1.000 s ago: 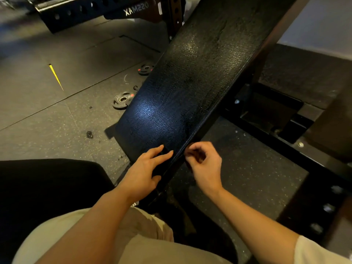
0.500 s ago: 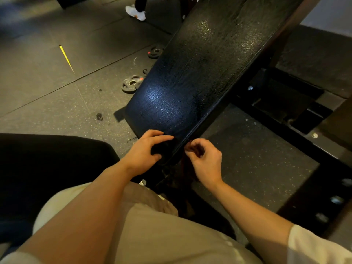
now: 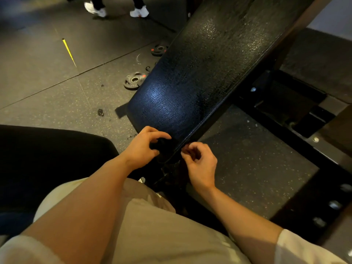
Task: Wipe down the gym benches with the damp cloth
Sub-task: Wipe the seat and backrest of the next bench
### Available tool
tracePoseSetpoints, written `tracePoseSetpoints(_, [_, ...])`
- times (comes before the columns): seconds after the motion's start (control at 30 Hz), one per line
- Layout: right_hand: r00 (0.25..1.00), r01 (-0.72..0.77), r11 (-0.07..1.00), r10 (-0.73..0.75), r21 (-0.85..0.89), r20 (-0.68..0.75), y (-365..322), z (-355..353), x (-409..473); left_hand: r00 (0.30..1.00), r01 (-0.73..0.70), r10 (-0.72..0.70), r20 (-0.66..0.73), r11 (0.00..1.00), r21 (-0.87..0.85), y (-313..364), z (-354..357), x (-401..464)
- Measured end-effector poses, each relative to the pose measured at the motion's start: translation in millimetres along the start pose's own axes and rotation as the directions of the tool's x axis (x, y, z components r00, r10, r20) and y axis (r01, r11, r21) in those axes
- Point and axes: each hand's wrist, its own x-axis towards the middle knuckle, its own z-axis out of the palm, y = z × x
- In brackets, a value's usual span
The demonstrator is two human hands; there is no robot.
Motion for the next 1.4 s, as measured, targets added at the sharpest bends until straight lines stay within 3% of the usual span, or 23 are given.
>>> tracePoseSetpoints(0.1, [0.982,0.016,1.000,-0.016,-0.002,-0.188,-5,-4,5,0.999,0.029,-0.029,0.021,0.999,0.017,-5,-3,-4])
tracePoseSetpoints(0.17, [0.974,0.047,0.999,-0.048,-0.007,-0.222,-8,0,6,0.999,0.052,-0.052,0.010,0.998,0.024,-6,-5,-7])
tracePoseSetpoints(0.3, [0.991,0.130,0.984,-0.132,-0.118,-0.005,3,16,-18,0.996,0.084,-0.085,0.017,0.995,0.047,-6,-9,-9])
tracePoseSetpoints(0.4, [0.981,0.111,0.978,-0.081,-0.176,0.174,14,17,-33,0.992,0.128,-0.129,0.005,0.989,0.073,-8,-12,-12])
tracePoseSetpoints(0.57, [0.989,0.131,0.983,-0.139,-0.130,-0.055,3,8,-21,0.970,0.223,-0.232,0.079,0.969,0.105,-16,-16,-17])
tracePoseSetpoints(0.77, [0.981,0.184,0.973,-0.173,-0.138,0.090,9,22,-32,0.963,0.256,-0.260,0.067,0.964,0.064,-19,-11,-16])
tracePoseSetpoints(0.87, [0.978,-0.003,0.997,0.018,-0.072,0.210,16,14,-32,0.966,0.246,-0.249,0.072,0.968,0.052,-18,-9,-17])
tracePoseSetpoints(0.9, [0.980,-0.074,0.997,0.079,-0.032,0.185,14,10,-33,0.966,0.245,-0.248,0.078,0.968,0.047,-17,-9,-17])
tracePoseSetpoints(0.97, [0.995,-0.099,0.994,0.099,0.048,0.001,6,2,-25,0.965,0.245,-0.248,0.080,0.968,0.046,-17,-9,-18])
tracePoseSetpoints(1.07, [0.977,0.027,0.998,-0.013,0.065,-0.211,-11,-6,2,0.966,0.247,-0.251,0.067,0.967,0.067,-18,-9,-18])
tracePoseSetpoints(1.17, [0.972,0.193,0.977,-0.203,-0.088,-0.121,-13,3,2,0.966,0.248,-0.254,0.047,0.963,0.108,-16,-9,-16])
tracePoseSetpoints(1.4, [0.932,0.363,0.901,-0.349,-0.237,0.099,11,7,-11,0.965,0.262,-0.262,0.002,0.964,0.042,-14,-6,-12])
